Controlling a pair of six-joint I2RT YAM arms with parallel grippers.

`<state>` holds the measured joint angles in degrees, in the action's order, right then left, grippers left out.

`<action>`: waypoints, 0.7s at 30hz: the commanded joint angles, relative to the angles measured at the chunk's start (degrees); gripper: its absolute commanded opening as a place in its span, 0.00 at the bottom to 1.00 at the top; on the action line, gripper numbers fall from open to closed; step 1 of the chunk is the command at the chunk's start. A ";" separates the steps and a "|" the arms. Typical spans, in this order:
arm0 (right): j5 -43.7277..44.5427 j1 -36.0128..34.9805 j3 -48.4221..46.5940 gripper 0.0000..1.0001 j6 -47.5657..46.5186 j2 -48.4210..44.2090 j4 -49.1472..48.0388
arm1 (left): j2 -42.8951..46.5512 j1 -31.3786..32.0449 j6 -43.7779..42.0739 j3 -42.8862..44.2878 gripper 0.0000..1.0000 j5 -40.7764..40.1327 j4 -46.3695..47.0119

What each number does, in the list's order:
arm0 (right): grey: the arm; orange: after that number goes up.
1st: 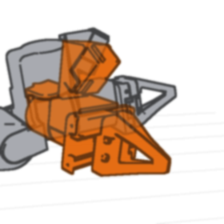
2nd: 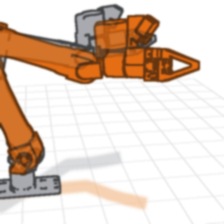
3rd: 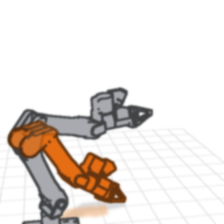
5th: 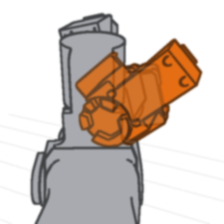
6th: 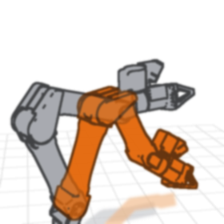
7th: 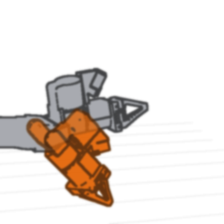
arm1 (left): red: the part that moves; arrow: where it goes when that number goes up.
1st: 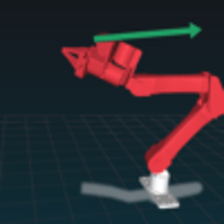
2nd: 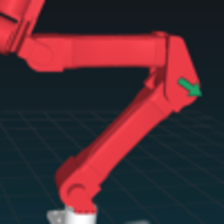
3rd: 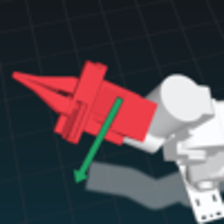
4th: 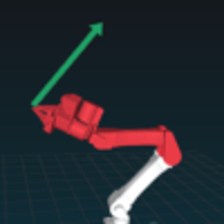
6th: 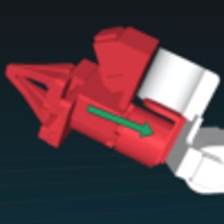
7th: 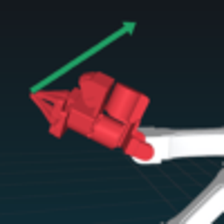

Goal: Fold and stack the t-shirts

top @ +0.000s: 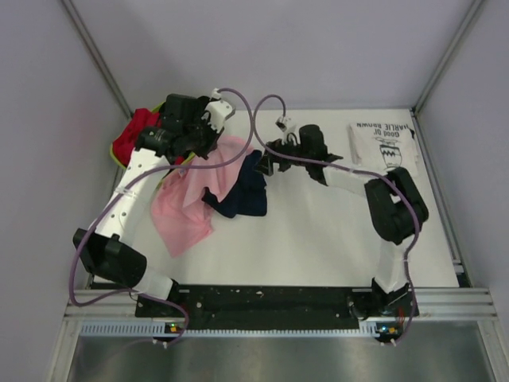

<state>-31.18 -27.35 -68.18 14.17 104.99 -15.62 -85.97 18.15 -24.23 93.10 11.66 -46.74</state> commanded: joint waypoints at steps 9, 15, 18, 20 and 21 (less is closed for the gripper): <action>-12.68 -3.85 -9.08 0.07 19.22 17.27 -13.12 | 3.00 -1.27 -0.47 1.12 0.00 3.10 1.83; -3.46 -0.87 0.75 0.00 12.29 4.02 -5.66 | 3.01 -4.70 -0.90 -1.51 0.28 4.86 1.22; 2.50 2.56 5.85 0.00 11.24 -5.55 -2.51 | 3.00 -5.06 -2.66 -4.06 0.57 3.64 0.34; 6.81 2.83 6.05 0.00 6.16 -12.75 2.76 | 3.53 -5.23 -3.10 -5.12 0.65 2.84 0.42; 7.88 2.57 5.17 0.00 4.13 -16.53 5.05 | 3.88 -5.32 -3.63 -5.21 0.69 3.10 0.51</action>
<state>-31.62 -26.30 -61.69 26.39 103.72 -15.59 -85.08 13.02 -25.89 89.21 14.39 -46.81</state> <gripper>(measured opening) 0.020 0.631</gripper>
